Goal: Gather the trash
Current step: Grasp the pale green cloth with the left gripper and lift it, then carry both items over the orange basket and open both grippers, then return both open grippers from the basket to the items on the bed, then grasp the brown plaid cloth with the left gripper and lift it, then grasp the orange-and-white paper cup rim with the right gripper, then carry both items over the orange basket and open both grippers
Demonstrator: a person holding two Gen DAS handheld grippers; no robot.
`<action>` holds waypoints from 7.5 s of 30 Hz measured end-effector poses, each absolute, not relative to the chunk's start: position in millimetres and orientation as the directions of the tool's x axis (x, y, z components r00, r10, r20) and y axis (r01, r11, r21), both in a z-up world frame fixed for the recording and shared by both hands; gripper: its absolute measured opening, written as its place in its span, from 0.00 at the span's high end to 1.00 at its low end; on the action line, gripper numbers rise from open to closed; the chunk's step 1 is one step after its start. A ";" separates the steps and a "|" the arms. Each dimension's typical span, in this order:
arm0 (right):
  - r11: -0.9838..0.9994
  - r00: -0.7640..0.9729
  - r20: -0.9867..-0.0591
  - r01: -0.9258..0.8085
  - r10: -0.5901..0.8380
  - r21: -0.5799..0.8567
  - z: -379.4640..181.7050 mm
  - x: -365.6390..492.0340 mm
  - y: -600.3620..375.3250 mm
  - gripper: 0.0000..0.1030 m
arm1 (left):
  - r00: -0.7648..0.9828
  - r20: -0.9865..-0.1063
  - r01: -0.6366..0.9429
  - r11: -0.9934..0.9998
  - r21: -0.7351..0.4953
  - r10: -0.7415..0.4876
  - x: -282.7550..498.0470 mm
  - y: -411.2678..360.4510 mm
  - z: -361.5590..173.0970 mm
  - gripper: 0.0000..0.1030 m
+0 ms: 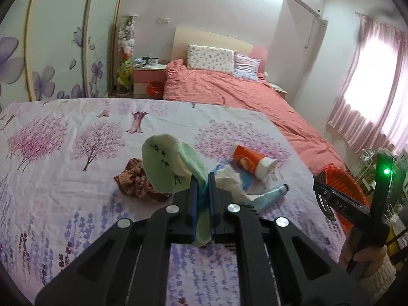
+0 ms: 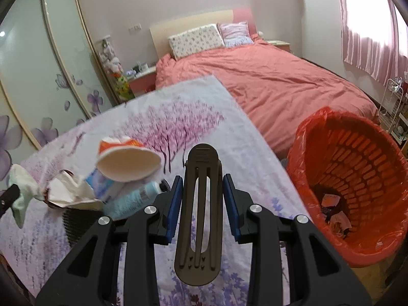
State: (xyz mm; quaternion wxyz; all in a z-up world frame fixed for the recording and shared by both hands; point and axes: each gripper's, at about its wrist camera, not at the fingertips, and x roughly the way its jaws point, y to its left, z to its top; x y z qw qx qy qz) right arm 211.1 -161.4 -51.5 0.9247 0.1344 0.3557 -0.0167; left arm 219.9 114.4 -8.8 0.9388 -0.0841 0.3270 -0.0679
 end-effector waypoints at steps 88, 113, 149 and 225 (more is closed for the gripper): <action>0.960 0.812 -0.584 0.170 -0.008 0.223 -27.1 166.2 -241.8 0.58 | 0.754 -0.646 0.111 0.992 -0.051 -0.118 248.3 49.8 -23.1 0.36; 0.990 0.749 -0.662 0.068 0.030 0.122 -45.7 186.6 -156.3 0.58 | 0.640 -0.768 -0.138 0.983 -0.123 -0.007 318.1 179.5 -98.4 0.64; 0.974 0.707 -0.675 -0.086 0.209 0.211 -58.5 265.1 -55.3 0.74 | 0.610 -0.783 -0.223 0.975 -0.016 0.127 301.0 215.4 -101.5 0.69; 0.892 0.904 -0.427 0.184 0.011 0.413 -4.6 131.5 -317.2 0.97 | 0.632 -0.594 0.501 0.847 -0.177 -0.498 243.5 -147.2 6.3 0.80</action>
